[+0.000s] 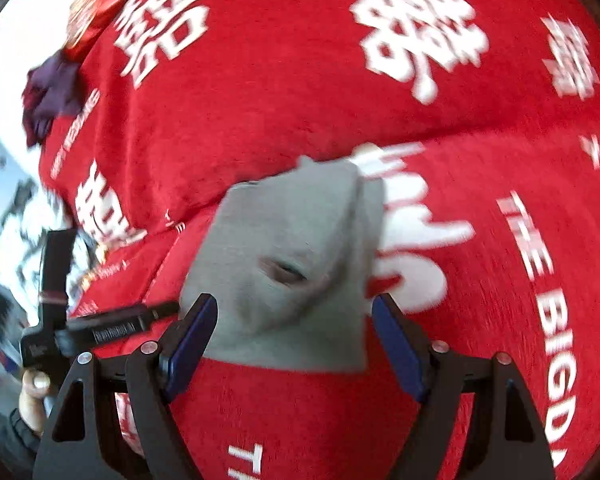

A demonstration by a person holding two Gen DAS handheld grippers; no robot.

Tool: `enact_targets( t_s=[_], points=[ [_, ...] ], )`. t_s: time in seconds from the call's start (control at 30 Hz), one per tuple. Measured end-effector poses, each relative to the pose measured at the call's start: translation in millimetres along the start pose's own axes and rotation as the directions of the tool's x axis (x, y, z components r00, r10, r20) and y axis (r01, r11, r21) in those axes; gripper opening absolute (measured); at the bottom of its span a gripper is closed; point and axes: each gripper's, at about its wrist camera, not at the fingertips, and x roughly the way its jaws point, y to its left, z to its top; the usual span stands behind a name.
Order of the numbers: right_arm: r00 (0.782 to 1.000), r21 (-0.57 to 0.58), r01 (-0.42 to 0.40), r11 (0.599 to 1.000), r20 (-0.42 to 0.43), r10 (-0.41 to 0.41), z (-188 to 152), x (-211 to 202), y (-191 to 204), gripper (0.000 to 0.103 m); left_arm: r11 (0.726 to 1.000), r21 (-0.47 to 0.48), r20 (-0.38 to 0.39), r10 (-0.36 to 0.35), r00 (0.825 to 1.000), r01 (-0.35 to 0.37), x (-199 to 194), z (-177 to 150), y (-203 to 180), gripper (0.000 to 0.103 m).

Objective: Fold small clothes
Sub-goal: 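Open the left gripper and release the folded sweater, then press the folded sweater bundle down with the right gripper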

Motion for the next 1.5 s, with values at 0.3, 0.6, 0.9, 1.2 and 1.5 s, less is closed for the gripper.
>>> enact_targets(
  t_s=[0.3,0.6,0.9,1.2,1.5],
  points=[
    [0.972,-0.03,0.078,0.996,-0.221,-0.083,-12.2,51.1,-21.7,0.014,0.997,0.077,0.004,-0.007,1.0,0.007,-1.1,-21.3,2.0,0.07],
    [0.983,0.067,0.144,0.987,-0.128,-0.135,-10.4,11.6,-31.0,0.05,0.986,0.167,0.078,0.013,0.997,-0.026,-12.1,-16.1,-11.3,0.07],
    [0.993,-0.217,0.046,0.975,-0.093,-0.067,17.7,34.7,56.1,0.068,0.98,0.19,0.09,0.035,0.995,-0.052,-6.5,-11.9,-19.1,0.07],
    [0.962,-0.078,0.163,0.984,-0.21,-0.176,-4.0,63.2,-15.6,0.071,0.983,0.184,0.074,0.01,0.997,-0.024,4.6,-5.9,-9.3,0.07],
    [0.997,-0.221,0.025,0.975,-0.062,-0.039,33.1,40.0,25.8,0.073,0.993,0.118,0.14,-0.036,0.989,0.02,3.3,45.5,-16.0,0.07]
  ],
)
